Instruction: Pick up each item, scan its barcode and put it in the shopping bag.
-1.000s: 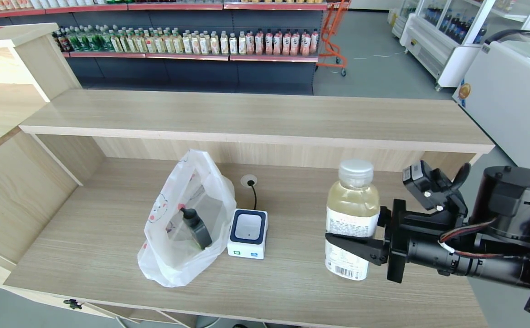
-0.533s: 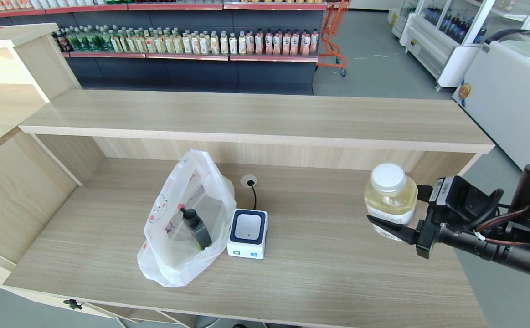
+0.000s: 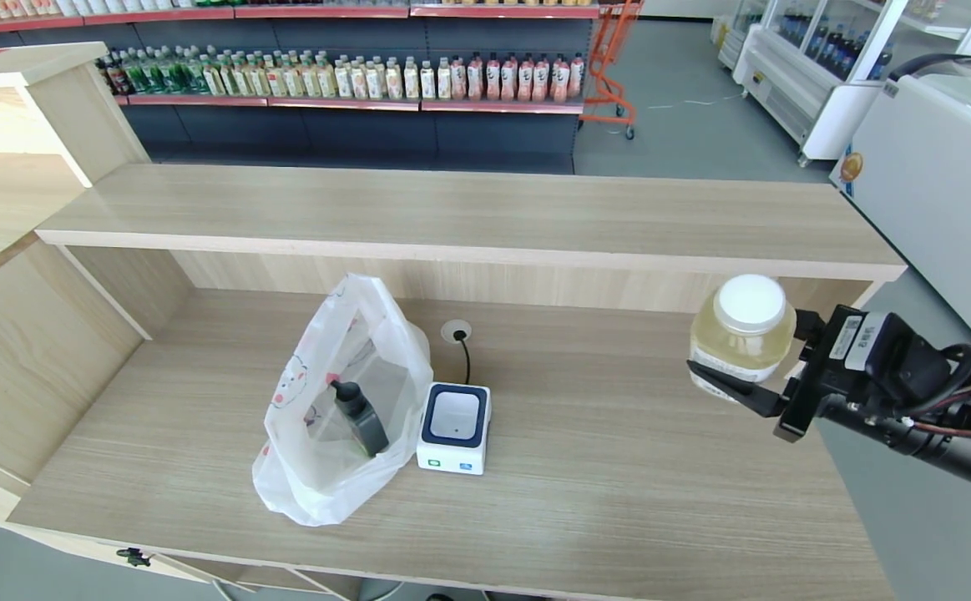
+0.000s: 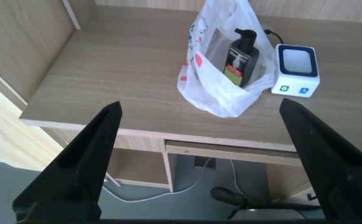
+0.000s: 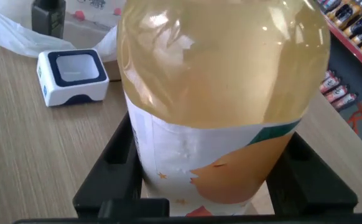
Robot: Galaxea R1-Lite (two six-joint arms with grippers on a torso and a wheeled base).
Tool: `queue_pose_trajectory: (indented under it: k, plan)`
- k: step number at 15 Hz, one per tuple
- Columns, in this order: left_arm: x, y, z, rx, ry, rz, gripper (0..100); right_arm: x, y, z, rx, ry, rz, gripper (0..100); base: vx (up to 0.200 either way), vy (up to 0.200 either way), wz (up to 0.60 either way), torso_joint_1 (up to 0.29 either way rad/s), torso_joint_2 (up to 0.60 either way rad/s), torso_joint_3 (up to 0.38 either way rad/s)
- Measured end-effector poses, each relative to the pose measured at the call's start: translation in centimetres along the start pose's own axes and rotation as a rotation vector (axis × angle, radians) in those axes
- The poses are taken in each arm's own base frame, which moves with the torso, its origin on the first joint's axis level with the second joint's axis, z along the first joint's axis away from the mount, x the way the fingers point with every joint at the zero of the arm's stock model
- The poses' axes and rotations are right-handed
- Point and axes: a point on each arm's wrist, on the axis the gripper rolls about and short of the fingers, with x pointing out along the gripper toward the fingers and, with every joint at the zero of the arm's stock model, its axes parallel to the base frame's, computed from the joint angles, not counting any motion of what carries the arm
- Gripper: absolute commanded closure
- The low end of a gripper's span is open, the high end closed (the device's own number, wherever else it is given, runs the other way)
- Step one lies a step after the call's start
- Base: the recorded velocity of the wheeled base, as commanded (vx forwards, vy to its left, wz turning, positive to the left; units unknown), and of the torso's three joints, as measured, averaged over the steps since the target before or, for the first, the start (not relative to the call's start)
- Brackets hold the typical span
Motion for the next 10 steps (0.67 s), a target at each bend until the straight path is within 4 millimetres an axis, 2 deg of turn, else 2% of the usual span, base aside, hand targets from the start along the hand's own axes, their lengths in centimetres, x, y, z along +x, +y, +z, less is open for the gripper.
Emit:
queue_pose_trajectory:
  k: [4, 8, 10]
  plan:
    - [0.0, 0.0, 0.0, 0.000, 0.000, 0.000, 0, -1.0, -0.7, -1.5, 0.012, 0.020, 0.002, 100, 0.000, 0.000, 0.00, 0.000, 0.00, 0.000]
    - [0.0, 0.0, 0.0, 0.000, 0.000, 0.000, 0, -1.2, -0.7, -1.9, 0.022, 0.037, 0.002, 100, 0.000, 0.000, 0.00, 0.000, 0.00, 0.000]
    - [0.0, 0.0, 0.0, 0.000, 0.000, 0.000, 0, -1.4, -0.5, -2.0, 0.035, 0.044, 0.006, 100, 0.000, 0.200, 0.00, 0.005, 0.00, 0.002]
